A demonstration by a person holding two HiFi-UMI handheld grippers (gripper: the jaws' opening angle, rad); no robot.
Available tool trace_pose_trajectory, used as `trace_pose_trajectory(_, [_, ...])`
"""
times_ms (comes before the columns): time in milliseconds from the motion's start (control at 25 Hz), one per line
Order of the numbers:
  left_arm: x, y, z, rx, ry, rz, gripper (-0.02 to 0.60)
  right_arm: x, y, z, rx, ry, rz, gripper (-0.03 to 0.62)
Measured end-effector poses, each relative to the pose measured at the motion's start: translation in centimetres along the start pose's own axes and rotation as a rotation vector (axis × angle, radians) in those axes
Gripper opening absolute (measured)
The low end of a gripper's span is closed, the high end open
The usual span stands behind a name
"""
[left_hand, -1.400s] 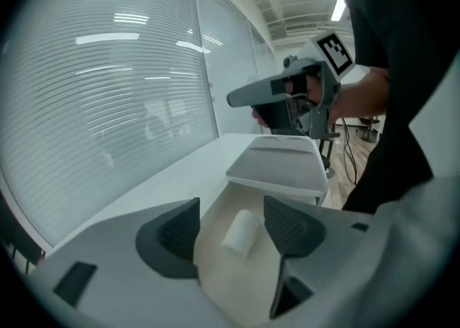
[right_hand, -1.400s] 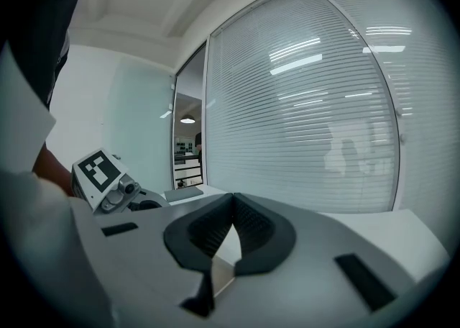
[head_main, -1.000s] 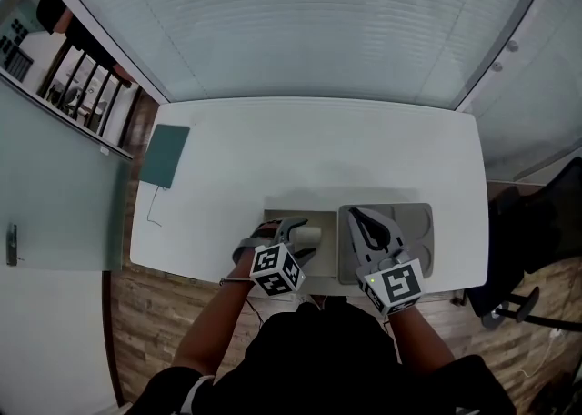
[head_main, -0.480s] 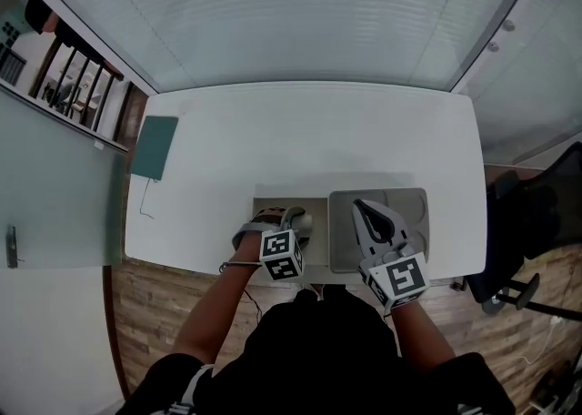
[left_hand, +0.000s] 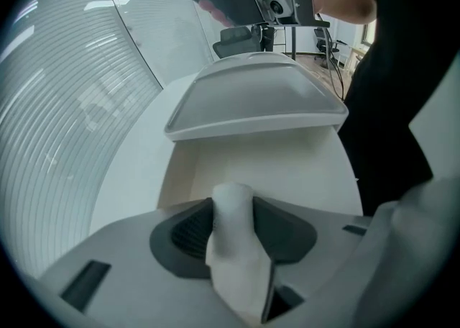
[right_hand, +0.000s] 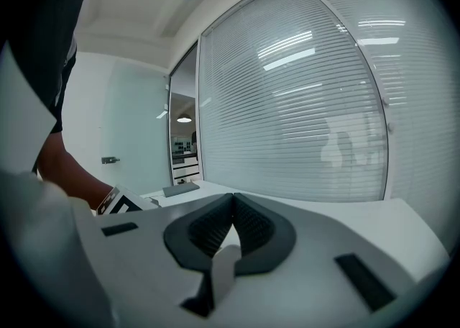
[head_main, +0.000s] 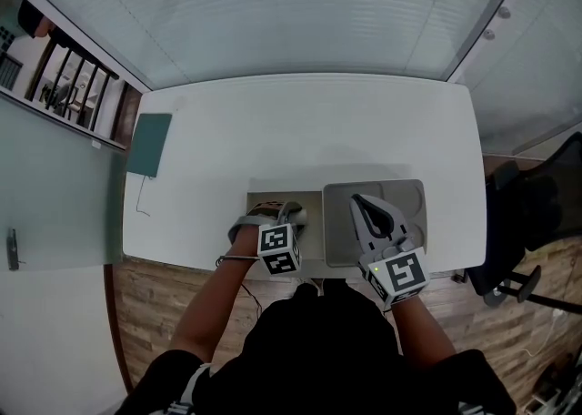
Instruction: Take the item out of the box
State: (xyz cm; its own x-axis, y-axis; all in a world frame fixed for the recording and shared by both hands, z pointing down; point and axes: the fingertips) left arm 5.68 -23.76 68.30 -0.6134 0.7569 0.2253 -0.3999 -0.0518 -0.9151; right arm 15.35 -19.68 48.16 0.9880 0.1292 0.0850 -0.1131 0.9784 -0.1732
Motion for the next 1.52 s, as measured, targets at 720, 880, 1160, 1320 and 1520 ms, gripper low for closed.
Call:
trace_pose_trajectory(720, [-0.9, 3.2, -0.4, 0.08, 0.107, -0.154, 0.176, -1.1, -0.4, 0.1, -0.005, 0.01, -0.036, 0.006])
trace_pose_trajectory(880, [-1.8, 5.1, -1.1, 0.16, 0.172, -0.239, 0.176, -1.1, -0.4, 0.4, -0.005, 0.02, -0.023, 0.006])
trace_pose_trajectory(1160, [-3.8, 9.1, -2.5, 0.329, 0.326, -0.374, 0.176, 0.9, 0.1, 0.9, -0.012, 0.016, 0.029, 0.006])
trace_pose_trajectory(1320, [-4.8, 11.8, -3.7, 0.447, 0.426, -0.444, 0.176, 3.2, 0.5, 0.2, 0.002, 0.022, 0.081, 0.006])
trace_pose_trajectory(1520, [-5.4, 14.8, -4.1, 0.6, 0.589, -0.477, 0.176, 4.5, 0.5, -1.2, 0.032, 0.044, 0.122, 0.006])
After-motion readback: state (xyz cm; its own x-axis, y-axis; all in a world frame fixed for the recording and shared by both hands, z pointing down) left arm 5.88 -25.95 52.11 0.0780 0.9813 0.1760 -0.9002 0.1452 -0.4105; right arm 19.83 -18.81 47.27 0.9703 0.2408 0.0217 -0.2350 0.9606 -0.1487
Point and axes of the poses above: the fingertips, and each gripper's own axes: y backward along the fingers, x to its right, z out of its underside
